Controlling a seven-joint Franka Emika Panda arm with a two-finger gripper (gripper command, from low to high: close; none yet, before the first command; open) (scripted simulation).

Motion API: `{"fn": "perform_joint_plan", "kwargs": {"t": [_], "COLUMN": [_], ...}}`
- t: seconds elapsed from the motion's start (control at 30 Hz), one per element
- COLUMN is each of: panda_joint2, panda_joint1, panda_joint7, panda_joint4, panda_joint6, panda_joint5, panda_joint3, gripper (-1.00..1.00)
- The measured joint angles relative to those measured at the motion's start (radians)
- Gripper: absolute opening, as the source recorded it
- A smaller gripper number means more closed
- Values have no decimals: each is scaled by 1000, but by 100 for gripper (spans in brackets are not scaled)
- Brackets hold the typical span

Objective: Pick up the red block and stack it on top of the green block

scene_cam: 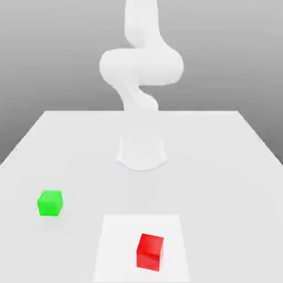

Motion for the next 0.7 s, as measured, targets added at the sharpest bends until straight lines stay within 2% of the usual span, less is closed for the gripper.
{"fn": "perform_joint_plan", "kwargs": {"t": [0.33, 0.7], "panda_joint2": [369, 767], "panda_joint1": [-50, -53], "panda_joint7": [133, 256], "panda_joint4": [-108, -225], "panda_joint6": [163, 341], "panda_joint5": [-34, -43], "panda_joint3": [62, 81], "gripper": [0, 0]}}
